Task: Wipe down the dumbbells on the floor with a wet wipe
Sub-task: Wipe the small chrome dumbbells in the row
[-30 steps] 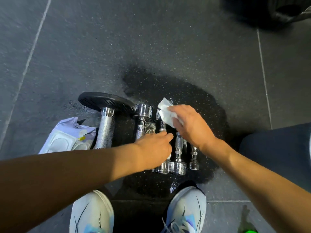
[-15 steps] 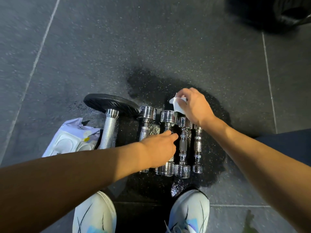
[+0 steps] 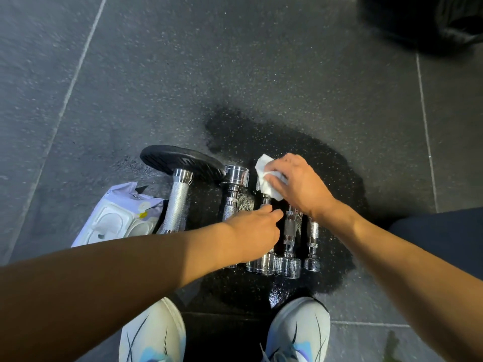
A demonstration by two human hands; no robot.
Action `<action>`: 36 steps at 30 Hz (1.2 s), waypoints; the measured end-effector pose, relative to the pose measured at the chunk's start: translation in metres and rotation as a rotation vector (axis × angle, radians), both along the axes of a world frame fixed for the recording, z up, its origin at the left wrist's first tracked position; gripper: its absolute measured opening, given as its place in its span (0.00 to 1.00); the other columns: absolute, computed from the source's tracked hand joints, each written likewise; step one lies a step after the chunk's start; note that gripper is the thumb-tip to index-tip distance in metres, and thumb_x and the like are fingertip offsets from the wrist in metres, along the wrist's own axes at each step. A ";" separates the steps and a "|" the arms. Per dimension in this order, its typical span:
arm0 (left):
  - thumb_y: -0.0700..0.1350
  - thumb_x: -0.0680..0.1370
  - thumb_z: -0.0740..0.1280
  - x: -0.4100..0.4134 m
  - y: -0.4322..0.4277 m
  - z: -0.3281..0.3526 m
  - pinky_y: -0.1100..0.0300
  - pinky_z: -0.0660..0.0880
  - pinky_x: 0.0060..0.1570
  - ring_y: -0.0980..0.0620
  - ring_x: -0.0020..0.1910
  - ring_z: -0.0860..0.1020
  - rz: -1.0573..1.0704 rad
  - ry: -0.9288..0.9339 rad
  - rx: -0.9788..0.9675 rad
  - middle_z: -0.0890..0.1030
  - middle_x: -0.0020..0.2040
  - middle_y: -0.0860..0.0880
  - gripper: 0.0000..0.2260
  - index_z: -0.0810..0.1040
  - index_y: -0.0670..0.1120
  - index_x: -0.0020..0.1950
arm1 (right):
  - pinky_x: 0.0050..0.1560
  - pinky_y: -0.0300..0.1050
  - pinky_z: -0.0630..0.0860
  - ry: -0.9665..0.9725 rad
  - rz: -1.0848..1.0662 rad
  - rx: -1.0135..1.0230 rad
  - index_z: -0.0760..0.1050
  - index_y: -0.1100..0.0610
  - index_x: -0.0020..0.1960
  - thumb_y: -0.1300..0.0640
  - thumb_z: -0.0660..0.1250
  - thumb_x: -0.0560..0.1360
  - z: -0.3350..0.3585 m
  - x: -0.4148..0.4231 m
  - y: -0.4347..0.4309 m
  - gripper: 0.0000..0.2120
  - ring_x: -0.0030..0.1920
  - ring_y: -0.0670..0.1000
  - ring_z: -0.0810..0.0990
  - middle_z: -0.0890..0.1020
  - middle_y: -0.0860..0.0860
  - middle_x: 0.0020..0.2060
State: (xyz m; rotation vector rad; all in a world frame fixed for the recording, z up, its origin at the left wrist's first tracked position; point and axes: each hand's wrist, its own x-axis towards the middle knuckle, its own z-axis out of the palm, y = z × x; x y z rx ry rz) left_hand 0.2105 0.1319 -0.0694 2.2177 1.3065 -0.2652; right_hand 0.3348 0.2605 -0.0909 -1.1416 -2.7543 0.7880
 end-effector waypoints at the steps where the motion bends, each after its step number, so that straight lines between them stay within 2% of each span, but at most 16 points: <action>1: 0.34 0.80 0.63 0.000 0.000 0.000 0.55 0.68 0.41 0.45 0.62 0.66 -0.004 0.008 0.005 0.68 0.64 0.43 0.05 0.78 0.40 0.50 | 0.56 0.50 0.73 -0.029 -0.026 0.019 0.81 0.55 0.60 0.52 0.67 0.82 0.000 -0.003 0.004 0.10 0.54 0.55 0.74 0.78 0.55 0.50; 7: 0.36 0.81 0.61 -0.002 0.005 0.002 0.54 0.66 0.43 0.45 0.63 0.68 -0.014 0.003 0.001 0.68 0.62 0.42 0.07 0.78 0.38 0.51 | 0.50 0.49 0.71 -0.028 0.215 0.058 0.83 0.53 0.57 0.51 0.73 0.77 -0.009 0.007 -0.011 0.10 0.49 0.54 0.74 0.78 0.52 0.47; 9: 0.35 0.81 0.61 -0.001 0.005 0.003 0.54 0.68 0.45 0.45 0.63 0.67 -0.004 -0.011 -0.013 0.68 0.64 0.42 0.06 0.78 0.38 0.51 | 0.50 0.53 0.72 -0.006 0.107 0.087 0.82 0.51 0.57 0.48 0.69 0.79 -0.010 0.006 -0.006 0.10 0.47 0.54 0.74 0.79 0.51 0.46; 12: 0.34 0.80 0.62 -0.001 0.005 0.001 0.54 0.74 0.53 0.46 0.63 0.67 -0.015 -0.029 -0.014 0.68 0.64 0.43 0.06 0.79 0.39 0.52 | 0.51 0.55 0.72 -0.048 -0.079 0.110 0.81 0.52 0.58 0.46 0.64 0.82 -0.008 0.004 0.012 0.12 0.49 0.55 0.74 0.79 0.52 0.45; 15: 0.34 0.80 0.62 -0.003 0.005 -0.002 0.53 0.76 0.53 0.47 0.61 0.68 -0.019 -0.055 -0.001 0.69 0.61 0.43 0.07 0.79 0.39 0.52 | 0.51 0.53 0.69 -0.108 -0.075 0.130 0.78 0.52 0.56 0.46 0.62 0.84 -0.004 0.007 0.006 0.11 0.50 0.55 0.74 0.79 0.50 0.46; 20: 0.35 0.79 0.62 -0.006 0.006 -0.005 0.53 0.77 0.51 0.47 0.58 0.68 -0.015 -0.077 -0.008 0.70 0.58 0.44 0.06 0.79 0.39 0.50 | 0.50 0.51 0.61 -0.074 -0.124 0.024 0.73 0.51 0.49 0.48 0.63 0.83 -0.002 0.018 -0.022 0.07 0.47 0.51 0.67 0.76 0.47 0.39; 25: 0.34 0.79 0.62 -0.007 0.005 -0.007 0.52 0.78 0.52 0.48 0.57 0.69 -0.021 -0.078 0.001 0.69 0.56 0.45 0.07 0.79 0.39 0.51 | 0.52 0.53 0.65 -0.118 -0.099 0.068 0.74 0.53 0.53 0.51 0.60 0.84 0.000 0.014 -0.005 0.07 0.51 0.53 0.68 0.78 0.48 0.42; 28: 0.33 0.79 0.62 -0.008 0.004 -0.010 0.55 0.77 0.54 0.48 0.58 0.68 -0.021 -0.093 0.001 0.69 0.57 0.45 0.09 0.80 0.39 0.54 | 0.55 0.53 0.67 -0.072 -0.006 -0.039 0.73 0.50 0.53 0.52 0.65 0.82 0.004 0.024 -0.005 0.03 0.52 0.50 0.66 0.76 0.49 0.42; 32: 0.34 0.79 0.64 -0.011 0.002 -0.012 0.59 0.75 0.55 0.50 0.57 0.69 -0.037 -0.095 0.015 0.69 0.56 0.46 0.10 0.81 0.41 0.58 | 0.56 0.56 0.67 -0.098 0.079 -0.070 0.72 0.47 0.51 0.52 0.67 0.81 0.005 0.033 -0.006 0.04 0.52 0.49 0.65 0.76 0.45 0.44; 36: 0.33 0.78 0.64 -0.012 0.004 -0.010 0.61 0.71 0.50 0.50 0.56 0.69 -0.017 -0.076 -0.007 0.67 0.53 0.48 0.09 0.80 0.41 0.55 | 0.61 0.52 0.66 -0.077 -0.059 -0.113 0.75 0.48 0.57 0.53 0.66 0.82 0.002 0.023 0.004 0.04 0.55 0.50 0.65 0.79 0.47 0.49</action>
